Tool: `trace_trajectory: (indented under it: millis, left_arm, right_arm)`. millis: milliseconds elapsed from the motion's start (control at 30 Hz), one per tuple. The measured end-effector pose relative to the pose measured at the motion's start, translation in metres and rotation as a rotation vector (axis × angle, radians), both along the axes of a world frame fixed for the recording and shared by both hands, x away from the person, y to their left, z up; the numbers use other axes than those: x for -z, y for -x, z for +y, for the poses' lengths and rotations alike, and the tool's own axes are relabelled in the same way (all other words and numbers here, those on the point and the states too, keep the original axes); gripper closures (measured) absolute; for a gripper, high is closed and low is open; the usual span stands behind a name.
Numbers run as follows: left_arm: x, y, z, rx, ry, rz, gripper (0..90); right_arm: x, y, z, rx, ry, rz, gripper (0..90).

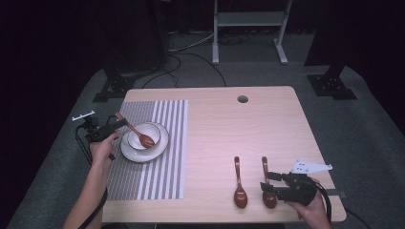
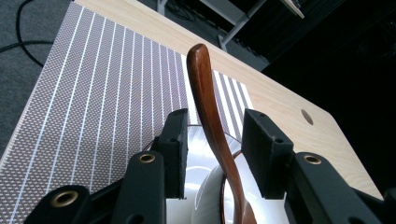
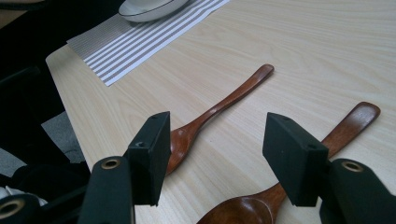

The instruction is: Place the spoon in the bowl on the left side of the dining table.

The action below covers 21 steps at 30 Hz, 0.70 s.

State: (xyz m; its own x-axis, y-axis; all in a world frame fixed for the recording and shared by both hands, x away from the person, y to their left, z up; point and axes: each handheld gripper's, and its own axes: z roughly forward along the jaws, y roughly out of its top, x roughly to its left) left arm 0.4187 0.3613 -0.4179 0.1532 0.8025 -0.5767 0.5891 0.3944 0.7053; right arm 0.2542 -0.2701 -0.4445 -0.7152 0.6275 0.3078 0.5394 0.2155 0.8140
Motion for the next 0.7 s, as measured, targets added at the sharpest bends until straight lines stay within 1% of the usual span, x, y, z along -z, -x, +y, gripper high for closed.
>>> trace_trajectory:
  millis: [200, 267, 433, 533, 567, 633, 700]
  left_arm:
    - [-0.001, 0.003, 0.000, 0.004, -0.011, -0.004, 59.5]
    - [-0.003, 0.005, 0.000, 0.001, -0.016, -0.005, 57.8]
    - [-0.005, 0.009, -0.001, 0.001, -0.033, -0.005, 49.6]
    - [-0.005, 0.011, -0.002, 0.001, -0.039, -0.001, 47.6]
    - [-0.005, 0.012, -0.003, 0.003, -0.049, -0.003, 45.2]
    - [-0.005, 0.014, -0.004, 0.009, -0.063, -0.004, 44.4]
    - [-0.006, 0.015, -0.004, 0.009, -0.062, -0.003, 40.5]
  right_arm:
    - [0.000, -0.001, -0.001, 0.007, -0.002, -0.002, 40.1]
    - [0.000, -0.001, -0.001, 0.008, -0.004, -0.003, 40.0]
    - [0.000, -0.002, -0.003, 0.013, -0.005, -0.006, 38.9]
    - [0.000, -0.002, -0.004, 0.018, -0.007, -0.006, 38.6]
    - [0.000, -0.002, -0.006, 0.027, -0.010, -0.001, 38.0]
    - [0.000, -0.003, -0.006, 0.029, -0.012, -0.002, 37.7]
    - [0.001, -0.004, -0.009, 0.043, -0.017, 0.004, 36.2]
